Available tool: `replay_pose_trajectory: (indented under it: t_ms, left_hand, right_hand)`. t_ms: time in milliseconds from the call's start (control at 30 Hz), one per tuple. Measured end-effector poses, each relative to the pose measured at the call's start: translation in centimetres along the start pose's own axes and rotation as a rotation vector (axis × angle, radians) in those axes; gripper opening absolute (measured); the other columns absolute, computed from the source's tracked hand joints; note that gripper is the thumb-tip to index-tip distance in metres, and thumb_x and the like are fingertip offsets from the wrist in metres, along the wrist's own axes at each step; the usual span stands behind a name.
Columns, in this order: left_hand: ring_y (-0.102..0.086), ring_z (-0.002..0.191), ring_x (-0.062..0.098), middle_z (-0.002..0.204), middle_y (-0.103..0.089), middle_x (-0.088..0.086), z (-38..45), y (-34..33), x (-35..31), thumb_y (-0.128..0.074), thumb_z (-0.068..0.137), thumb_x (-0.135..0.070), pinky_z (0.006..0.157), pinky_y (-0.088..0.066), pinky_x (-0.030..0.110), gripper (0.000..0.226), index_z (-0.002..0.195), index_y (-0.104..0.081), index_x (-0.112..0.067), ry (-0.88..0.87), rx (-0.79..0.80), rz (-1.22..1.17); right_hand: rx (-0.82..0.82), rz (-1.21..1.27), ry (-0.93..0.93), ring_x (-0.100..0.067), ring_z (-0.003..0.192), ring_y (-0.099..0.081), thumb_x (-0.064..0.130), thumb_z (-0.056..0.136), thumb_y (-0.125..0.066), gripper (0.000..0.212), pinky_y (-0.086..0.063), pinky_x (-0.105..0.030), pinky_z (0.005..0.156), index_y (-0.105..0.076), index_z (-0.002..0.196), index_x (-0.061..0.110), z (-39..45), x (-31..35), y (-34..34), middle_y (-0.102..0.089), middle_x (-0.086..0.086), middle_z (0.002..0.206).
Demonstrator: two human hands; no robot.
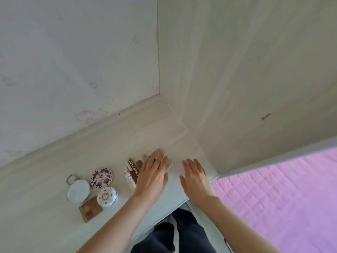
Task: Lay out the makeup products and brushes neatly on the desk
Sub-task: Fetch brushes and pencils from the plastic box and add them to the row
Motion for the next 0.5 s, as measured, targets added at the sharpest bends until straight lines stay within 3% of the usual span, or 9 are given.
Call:
replay_pose_trajectory:
  t_ms: [100,400,500]
  left_hand:
    - [-0.030,0.141,0.027,0.146,-0.044,0.006,-1.0,0.1,-1.8,-0.062,0.087,-0.026,0.111,-0.035,0.045,0.053,0.137,-0.048,-0.012,-0.127,0.030,-0.013]
    - [-0.035,0.139,0.026,0.144,-0.047,0.006,-4.0,0.6,-8.2,-0.054,0.093,-0.029,0.109,-0.037,0.045,0.050,0.139,-0.047,-0.009,-0.393,0.068,-0.014]
    - [-0.044,0.133,0.028,0.137,-0.054,0.008,-5.5,0.3,-11.2,-0.062,0.088,-0.025,0.105,-0.041,0.044,0.049,0.133,-0.052,-0.007,-0.461,0.091,-0.056]
  right_hand:
    - [-0.077,-0.021,-0.090,-0.037,0.119,-0.055,0.023,0.074,-0.077,0.058,-0.050,-0.046,0.095,-0.057,0.124,0.001,-2.7,0.2,0.6,-0.061,-0.015,0.123]
    - [-0.187,0.026,-0.405,-0.036,0.135,-0.037,0.022,0.085,-0.062,0.057,-0.036,-0.050,0.108,-0.045,0.135,0.003,-11.9,-2.2,1.2,-0.047,-0.014,0.141]
    - [-0.225,0.056,-0.502,-0.037,0.137,-0.033,0.019,0.086,-0.057,0.055,-0.033,-0.051,0.109,-0.042,0.136,0.004,-15.4,-3.3,1.6,-0.043,-0.014,0.143]
Point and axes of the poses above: each hand's wrist, its own z-axis towards the middle knuckle, its own y-axis out of the back of the hand, x = y × z, the point moved 9 cm from there along z, towards the middle knuckle
